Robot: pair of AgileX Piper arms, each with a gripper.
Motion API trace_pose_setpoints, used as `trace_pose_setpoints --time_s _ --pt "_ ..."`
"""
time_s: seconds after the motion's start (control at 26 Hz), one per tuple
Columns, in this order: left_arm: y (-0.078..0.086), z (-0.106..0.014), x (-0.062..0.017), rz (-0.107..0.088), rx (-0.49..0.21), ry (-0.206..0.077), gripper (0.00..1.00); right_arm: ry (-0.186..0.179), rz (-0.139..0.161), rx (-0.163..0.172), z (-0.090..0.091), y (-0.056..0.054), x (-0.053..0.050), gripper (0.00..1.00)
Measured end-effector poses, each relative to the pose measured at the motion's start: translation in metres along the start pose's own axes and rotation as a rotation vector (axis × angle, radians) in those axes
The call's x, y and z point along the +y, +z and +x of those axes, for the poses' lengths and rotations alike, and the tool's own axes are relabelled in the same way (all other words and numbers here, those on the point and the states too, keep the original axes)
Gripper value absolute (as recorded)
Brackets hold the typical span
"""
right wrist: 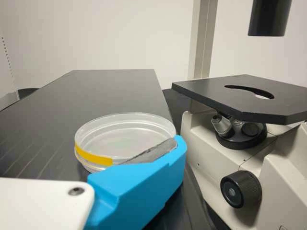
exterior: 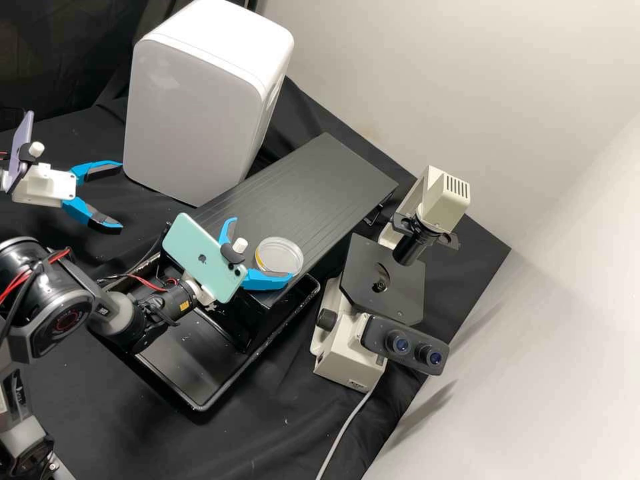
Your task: Place the lid on the petri dish
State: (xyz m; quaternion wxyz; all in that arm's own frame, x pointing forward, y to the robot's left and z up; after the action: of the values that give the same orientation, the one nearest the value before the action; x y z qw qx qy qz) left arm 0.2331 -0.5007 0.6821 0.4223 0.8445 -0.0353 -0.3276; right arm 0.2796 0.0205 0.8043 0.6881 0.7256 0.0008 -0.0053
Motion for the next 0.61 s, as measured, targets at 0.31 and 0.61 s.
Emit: trace_pose_setpoints --time_s 0.31,0.61 --pt "-0.004 -0.004 0.005 0.037 0.07 0.029 1.0 -0.01 -0.026 0.004 -0.007 -0.001 -0.002 1.0" --pt "-0.001 -0.008 0.0104 0.069 0.104 0.054 1.0 0.066 -0.071 -0.014 -0.032 -0.005 -0.008 1.0"
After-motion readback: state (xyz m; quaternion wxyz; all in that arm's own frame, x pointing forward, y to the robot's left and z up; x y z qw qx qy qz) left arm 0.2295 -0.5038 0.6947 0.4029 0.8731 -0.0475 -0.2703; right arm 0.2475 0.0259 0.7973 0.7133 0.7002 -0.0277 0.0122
